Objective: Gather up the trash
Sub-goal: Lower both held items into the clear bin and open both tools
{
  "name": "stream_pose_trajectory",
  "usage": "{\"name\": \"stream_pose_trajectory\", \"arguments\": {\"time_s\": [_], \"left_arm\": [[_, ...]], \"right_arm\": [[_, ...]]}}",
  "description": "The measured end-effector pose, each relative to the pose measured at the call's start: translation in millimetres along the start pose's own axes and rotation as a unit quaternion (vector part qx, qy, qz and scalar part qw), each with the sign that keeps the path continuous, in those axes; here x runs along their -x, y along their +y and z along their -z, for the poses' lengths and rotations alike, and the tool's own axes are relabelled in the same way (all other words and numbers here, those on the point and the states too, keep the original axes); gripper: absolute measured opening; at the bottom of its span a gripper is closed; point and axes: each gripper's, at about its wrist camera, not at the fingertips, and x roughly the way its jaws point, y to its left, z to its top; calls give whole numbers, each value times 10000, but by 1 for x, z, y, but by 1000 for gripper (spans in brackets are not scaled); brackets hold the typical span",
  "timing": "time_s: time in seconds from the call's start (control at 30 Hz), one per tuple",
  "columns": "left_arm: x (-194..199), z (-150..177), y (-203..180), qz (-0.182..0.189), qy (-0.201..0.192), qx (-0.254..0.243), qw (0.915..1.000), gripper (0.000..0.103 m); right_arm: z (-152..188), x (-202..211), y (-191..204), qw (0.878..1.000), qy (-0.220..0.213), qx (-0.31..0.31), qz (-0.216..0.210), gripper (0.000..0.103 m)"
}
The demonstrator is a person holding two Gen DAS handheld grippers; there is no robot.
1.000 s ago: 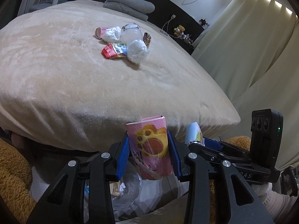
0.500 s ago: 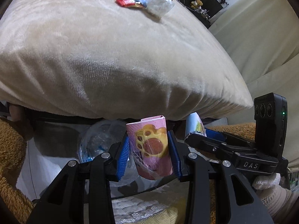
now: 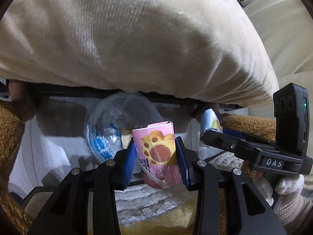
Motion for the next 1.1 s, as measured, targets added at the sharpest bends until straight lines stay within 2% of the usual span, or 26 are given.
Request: {"name": "stream_pose_trajectory", "arguments": {"time_s": [0.27,0.57,0.67,0.7,0.77,1.1], "left_arm": [[-13,2,6,-91,336,85,9994,38],[-19,3,7,-239,470,75,9986,38],[-20,3,7,-264,531,73,9982,40],[-21,3,7,-302,565,72,9979,44],[-21,2,7,-316,575,98,9978,49],[-15,2,6,-285,428,24,9987,49]], "right_arm": [[-5,-13,-3,9993,310,-161,108,60],[-7,-19,-7,9987,409,-260,132,60],[-7,-19,-9,9987,393,-307,118,61],[-8,-19,-9,9987,383,-308,116,61],[-8,-16,-7,9989,339,-269,152,62],[-7,-8,-8,9993,188,-287,114,65]]}}
